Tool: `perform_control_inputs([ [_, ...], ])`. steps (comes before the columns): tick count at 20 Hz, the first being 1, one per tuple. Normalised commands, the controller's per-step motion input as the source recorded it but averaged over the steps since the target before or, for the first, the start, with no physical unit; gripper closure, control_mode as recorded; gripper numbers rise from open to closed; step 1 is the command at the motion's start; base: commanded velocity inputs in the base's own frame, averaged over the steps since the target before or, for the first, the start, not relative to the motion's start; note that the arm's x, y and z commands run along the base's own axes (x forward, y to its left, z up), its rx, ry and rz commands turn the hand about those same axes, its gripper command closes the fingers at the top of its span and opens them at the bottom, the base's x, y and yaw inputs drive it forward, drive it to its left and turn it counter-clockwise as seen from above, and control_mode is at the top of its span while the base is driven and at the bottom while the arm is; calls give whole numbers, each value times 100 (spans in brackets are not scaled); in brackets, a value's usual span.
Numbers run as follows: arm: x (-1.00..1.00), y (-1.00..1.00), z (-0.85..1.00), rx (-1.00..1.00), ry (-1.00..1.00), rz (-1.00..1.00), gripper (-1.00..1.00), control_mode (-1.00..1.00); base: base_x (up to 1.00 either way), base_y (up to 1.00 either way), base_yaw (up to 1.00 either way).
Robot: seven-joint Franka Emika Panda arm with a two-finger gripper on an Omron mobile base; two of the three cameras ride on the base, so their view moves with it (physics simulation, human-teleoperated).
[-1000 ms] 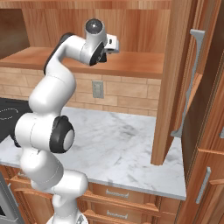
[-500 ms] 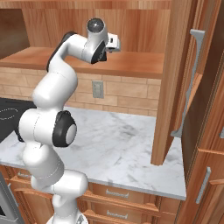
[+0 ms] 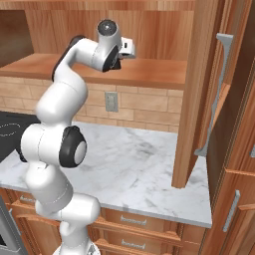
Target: Move the oil and vinegar bottle and shaker from the cabinet to the dining counter.
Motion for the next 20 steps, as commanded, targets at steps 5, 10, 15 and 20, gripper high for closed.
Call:
perform_control_inputs([
  [5,-30,2,-5,0,-1,0,100,-100,0,0,0],
  [10,-65,10,0,0,-6,0,100,-100,0,0,0],
  [15,-77,19,0,0,-10,0,100,-100,0,0,0],
  [20,-80,23,0,0,-9,0,100,-100,0,0,0],
])
